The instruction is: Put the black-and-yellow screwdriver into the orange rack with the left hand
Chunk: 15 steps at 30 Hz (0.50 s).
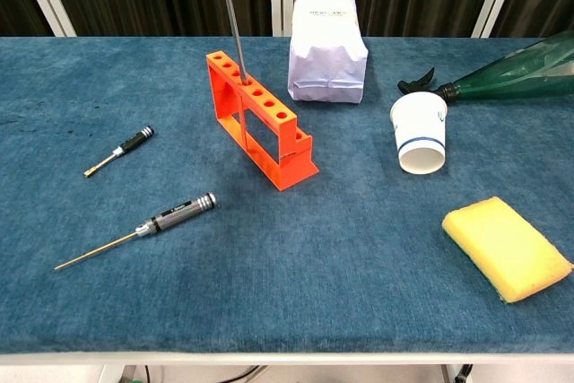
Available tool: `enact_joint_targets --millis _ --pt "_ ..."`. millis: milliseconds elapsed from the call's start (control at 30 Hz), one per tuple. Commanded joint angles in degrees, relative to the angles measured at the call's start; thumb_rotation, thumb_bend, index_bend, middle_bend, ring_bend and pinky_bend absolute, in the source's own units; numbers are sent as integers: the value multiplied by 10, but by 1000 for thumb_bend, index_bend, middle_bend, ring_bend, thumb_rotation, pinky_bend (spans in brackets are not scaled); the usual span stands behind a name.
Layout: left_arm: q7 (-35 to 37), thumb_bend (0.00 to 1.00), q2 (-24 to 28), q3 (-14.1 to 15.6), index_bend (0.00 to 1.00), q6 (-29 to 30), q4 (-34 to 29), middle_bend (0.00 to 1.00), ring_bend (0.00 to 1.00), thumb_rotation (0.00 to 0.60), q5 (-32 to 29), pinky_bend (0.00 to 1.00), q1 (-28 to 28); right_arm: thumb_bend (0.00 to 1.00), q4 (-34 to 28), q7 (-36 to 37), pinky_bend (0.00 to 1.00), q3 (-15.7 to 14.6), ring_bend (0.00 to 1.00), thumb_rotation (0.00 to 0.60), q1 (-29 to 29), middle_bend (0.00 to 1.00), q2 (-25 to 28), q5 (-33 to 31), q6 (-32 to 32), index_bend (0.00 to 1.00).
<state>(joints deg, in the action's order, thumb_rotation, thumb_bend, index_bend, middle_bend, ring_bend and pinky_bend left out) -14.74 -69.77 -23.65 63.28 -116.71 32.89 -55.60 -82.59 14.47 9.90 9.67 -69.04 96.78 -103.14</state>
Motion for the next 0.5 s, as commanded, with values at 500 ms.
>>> enact_joint_targets --millis 500 --pt "-20 285 -25 29 691 3 22 422 168 600 10 222 -8 438 2 1 0 1 0 600 1 0 -2 -3 2 0"
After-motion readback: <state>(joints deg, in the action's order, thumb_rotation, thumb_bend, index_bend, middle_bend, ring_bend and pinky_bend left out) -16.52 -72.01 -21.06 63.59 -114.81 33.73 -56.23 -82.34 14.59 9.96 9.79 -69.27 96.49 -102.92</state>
